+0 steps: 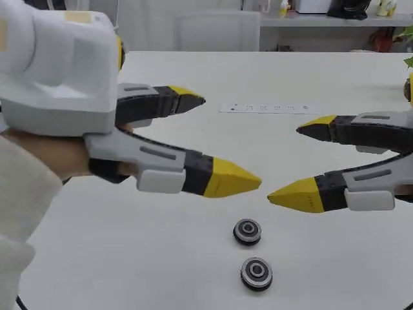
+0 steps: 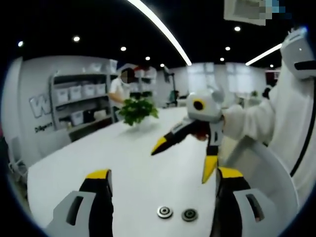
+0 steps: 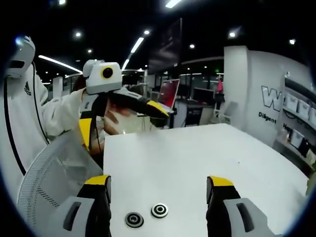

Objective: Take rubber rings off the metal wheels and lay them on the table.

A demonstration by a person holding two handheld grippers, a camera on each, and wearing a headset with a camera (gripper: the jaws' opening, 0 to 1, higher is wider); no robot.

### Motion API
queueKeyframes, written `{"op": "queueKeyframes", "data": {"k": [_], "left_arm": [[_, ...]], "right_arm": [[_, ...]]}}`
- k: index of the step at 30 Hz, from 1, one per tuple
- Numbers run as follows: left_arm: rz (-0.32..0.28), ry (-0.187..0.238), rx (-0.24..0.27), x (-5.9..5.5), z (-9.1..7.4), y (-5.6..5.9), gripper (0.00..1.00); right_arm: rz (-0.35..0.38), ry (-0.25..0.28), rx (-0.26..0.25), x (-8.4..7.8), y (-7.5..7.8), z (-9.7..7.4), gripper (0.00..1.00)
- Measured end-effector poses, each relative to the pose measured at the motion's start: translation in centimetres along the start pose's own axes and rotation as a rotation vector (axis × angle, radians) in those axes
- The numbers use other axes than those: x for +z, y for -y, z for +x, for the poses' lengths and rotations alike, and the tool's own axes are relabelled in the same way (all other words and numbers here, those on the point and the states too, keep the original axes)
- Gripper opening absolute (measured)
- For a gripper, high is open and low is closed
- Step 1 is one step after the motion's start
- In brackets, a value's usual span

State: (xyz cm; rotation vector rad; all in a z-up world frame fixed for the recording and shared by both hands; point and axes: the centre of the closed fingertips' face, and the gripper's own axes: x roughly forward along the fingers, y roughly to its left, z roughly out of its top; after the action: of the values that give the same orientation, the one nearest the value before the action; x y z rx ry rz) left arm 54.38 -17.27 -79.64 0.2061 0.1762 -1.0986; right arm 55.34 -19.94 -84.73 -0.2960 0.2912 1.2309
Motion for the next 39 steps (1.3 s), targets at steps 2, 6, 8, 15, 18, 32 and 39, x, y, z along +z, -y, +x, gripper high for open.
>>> {"op": "queueKeyframes", "data": {"k": [2, 6, 8, 15, 18, 32, 39], "left_arm": [[0.003, 0.005, -0.02, -0.1, 0.4, 0.2, 0.81], [-0.001, 0.005, -0.036, -1.6, 1.1, 0.2, 0.81], [-0.017, 0.018, -0.041, -2.4, 1.4, 0.2, 0.79], [-0.134, 0.049, -0.024, -5.9, 2.6, 0.2, 0.62], [-0.166, 0.013, -0.03, -7.5, 2.8, 0.5, 0.61], [-0.167, -0.1, -0.089, -11.0, 4.3, 2.4, 0.49], [-0.096, -0.244, -0.202, -14.4, 5.6, 5.6, 0.46]], "right_arm": [[0.008, 0.026, 0.002, -0.3, 0.1, 0.5, 0.74], [0.024, 0.026, 0.008, -1.7, 0.0, 1.0, 0.65], [0.065, 0.031, 0.017, -2.7, -0.2, 1.2, 0.65], [0.14, -0.021, 0.078, -6.0, -1.4, 1.5, 0.61], [0.133, -0.064, 0.122, -7.3, -2.2, 2.0, 0.58], [0.09, -0.249, 0.212, -12.4, -4.4, 3.1, 0.45], [0.078, -0.313, 0.237, -14.5, -5.1, 3.4, 0.38]]}}
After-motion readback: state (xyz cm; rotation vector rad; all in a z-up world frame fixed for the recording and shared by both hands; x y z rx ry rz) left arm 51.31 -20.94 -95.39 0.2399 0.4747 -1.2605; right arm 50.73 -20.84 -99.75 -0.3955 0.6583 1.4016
